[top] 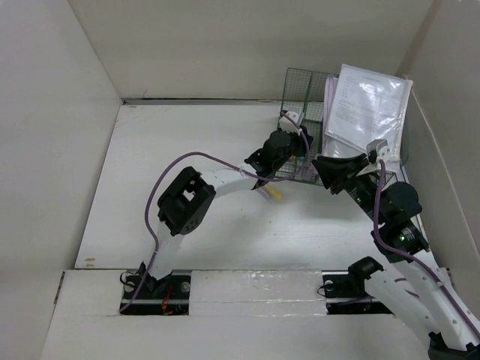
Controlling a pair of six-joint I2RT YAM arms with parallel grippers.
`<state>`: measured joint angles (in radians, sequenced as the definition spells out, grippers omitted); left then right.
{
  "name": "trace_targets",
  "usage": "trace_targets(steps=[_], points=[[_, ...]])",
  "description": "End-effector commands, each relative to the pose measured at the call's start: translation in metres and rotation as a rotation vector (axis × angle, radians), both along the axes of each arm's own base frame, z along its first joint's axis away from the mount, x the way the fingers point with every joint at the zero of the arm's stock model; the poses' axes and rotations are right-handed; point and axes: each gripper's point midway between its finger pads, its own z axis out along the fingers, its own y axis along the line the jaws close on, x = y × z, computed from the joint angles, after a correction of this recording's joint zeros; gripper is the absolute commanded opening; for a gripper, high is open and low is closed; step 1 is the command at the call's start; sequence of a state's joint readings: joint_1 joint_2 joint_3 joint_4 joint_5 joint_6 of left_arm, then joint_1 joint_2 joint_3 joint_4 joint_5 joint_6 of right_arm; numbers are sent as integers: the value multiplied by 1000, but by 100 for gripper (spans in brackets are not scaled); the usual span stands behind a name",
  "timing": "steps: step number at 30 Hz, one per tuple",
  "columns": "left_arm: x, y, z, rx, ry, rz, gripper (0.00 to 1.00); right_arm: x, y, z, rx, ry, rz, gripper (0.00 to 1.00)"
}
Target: Organize the desk
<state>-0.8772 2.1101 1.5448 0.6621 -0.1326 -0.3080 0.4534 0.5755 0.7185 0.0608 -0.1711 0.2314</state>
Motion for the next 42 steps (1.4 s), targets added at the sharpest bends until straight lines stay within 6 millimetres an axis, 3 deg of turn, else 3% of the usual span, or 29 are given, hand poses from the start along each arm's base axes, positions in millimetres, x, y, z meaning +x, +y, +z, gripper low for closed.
trace_targets(steps=[1,3,5,7,8,10,11,14,15,18,21,30,42], points=[[-11,23,43,-55,4,46,30,-4,1,13,19,-54,7,26],[-17,36,42,-75,30,75,29,-4,2,13,17,-52,12,17],[-26,62,38,-103,80,149,28,-3,3,12,15,-49,15,9],[-30,92,22,-77,134,253,28,-3,3,12,13,-50,15,6],[-36,97,16,-72,158,287,28,-3,3,12,12,-49,16,5],[-48,121,-21,48,232,403,27,-3,3,12,14,-46,18,4],[-46,126,-20,31,234,439,27,-4,3,13,15,-49,20,4],[-63,137,-67,156,358,483,25,-3,4,13,16,-49,22,5],[-71,143,-91,198,432,502,23,-3,4,13,16,-46,22,7],[-86,140,-124,247,521,486,19,-1,5,11,12,-39,25,19],[-99,131,-141,264,555,447,19,-2,6,11,12,-41,28,27],[-115,132,-156,267,603,420,26,-2,6,12,14,-39,32,33],[-108,132,-181,384,607,455,31,-3,7,11,13,-38,35,37]])
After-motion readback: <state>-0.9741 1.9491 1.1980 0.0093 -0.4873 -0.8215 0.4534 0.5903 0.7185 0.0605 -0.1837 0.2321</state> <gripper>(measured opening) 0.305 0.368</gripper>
